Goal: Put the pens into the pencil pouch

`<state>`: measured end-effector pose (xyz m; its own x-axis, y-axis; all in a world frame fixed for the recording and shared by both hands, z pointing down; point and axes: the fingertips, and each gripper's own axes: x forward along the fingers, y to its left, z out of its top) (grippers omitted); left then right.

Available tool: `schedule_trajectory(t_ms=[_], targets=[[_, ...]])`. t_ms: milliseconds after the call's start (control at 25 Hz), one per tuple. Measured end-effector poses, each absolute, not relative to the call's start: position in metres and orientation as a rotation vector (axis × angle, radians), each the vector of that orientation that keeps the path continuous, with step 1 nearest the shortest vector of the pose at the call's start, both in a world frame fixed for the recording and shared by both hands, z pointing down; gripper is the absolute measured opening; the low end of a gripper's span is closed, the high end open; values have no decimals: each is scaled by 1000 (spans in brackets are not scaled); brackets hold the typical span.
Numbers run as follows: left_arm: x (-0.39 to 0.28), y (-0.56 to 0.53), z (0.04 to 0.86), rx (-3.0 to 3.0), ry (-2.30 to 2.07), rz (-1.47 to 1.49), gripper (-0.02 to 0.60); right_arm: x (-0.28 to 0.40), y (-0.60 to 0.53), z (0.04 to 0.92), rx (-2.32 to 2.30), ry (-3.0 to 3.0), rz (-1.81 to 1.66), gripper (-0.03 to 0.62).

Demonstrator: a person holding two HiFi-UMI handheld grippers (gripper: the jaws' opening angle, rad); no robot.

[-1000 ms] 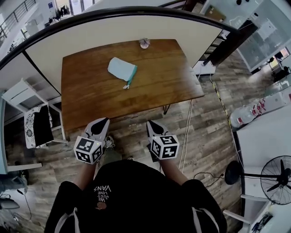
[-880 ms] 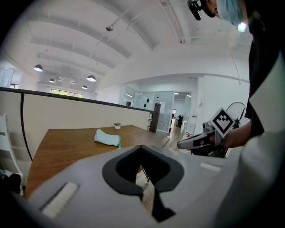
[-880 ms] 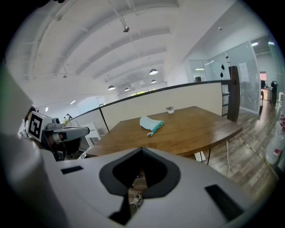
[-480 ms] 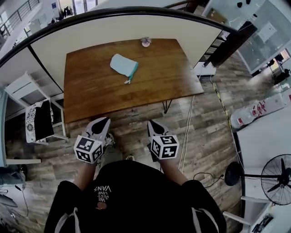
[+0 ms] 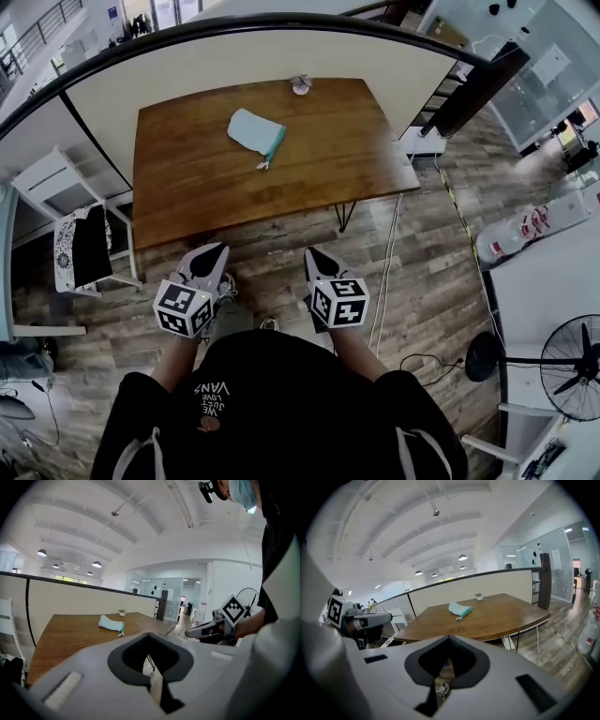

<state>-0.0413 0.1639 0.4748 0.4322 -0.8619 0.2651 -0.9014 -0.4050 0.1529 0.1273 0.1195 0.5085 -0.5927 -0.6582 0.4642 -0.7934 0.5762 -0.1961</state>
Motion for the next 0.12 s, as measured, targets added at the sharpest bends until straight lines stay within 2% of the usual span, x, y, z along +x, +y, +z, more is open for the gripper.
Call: schedule_trajectory(t_ms=[120], targets=[[-39,162,475,2425,-1519,214,11,126,119,508,1179,-2471,555,12]])
